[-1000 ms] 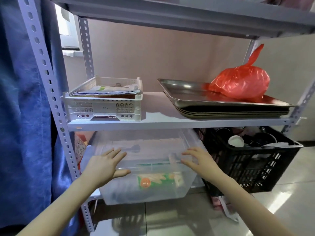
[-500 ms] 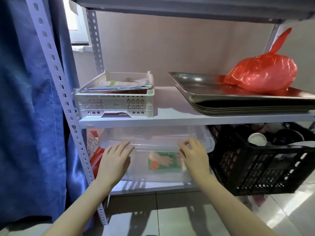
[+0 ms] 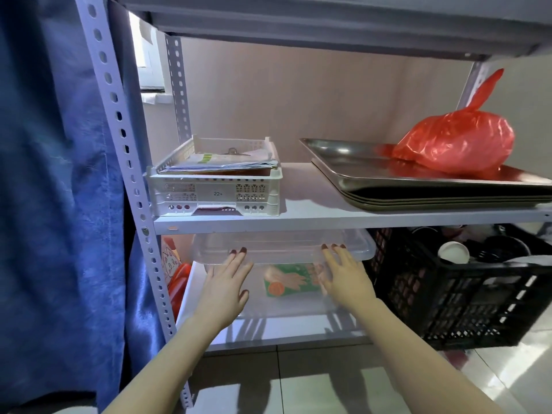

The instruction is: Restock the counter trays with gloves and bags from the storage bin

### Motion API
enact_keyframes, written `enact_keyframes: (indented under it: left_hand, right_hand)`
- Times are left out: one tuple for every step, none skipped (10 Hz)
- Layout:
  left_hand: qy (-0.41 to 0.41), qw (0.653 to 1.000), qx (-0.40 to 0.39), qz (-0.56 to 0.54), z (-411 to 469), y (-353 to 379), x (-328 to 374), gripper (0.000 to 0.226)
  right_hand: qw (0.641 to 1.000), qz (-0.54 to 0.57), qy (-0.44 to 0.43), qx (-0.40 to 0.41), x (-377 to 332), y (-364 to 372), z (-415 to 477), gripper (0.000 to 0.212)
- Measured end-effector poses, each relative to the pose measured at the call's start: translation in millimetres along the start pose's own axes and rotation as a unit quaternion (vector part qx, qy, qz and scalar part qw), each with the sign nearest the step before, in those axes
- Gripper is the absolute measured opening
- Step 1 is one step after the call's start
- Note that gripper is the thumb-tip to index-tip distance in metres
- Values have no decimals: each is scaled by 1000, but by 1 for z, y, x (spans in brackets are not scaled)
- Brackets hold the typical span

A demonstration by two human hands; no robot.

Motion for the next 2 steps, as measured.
enact_keyframes:
  left_hand:
    - [13,999,-50,7,3,-13,3,62]
    - [10,998,-65,-10,6,-32,3,59]
  right_hand:
    - [999,11,9,-42,-4,-16,-4,64]
    - [996,61,18,-65,-10,-27,-16,55]
Point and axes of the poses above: each hand's wrist, its own z-axis towards the middle knuckle, its own y-axis out of the palm, x = y × z, the point moved 7 cm from there along z, towards the middle knuckle, and after that the axes turned 10 degrees about x, right-handed, at the moved point
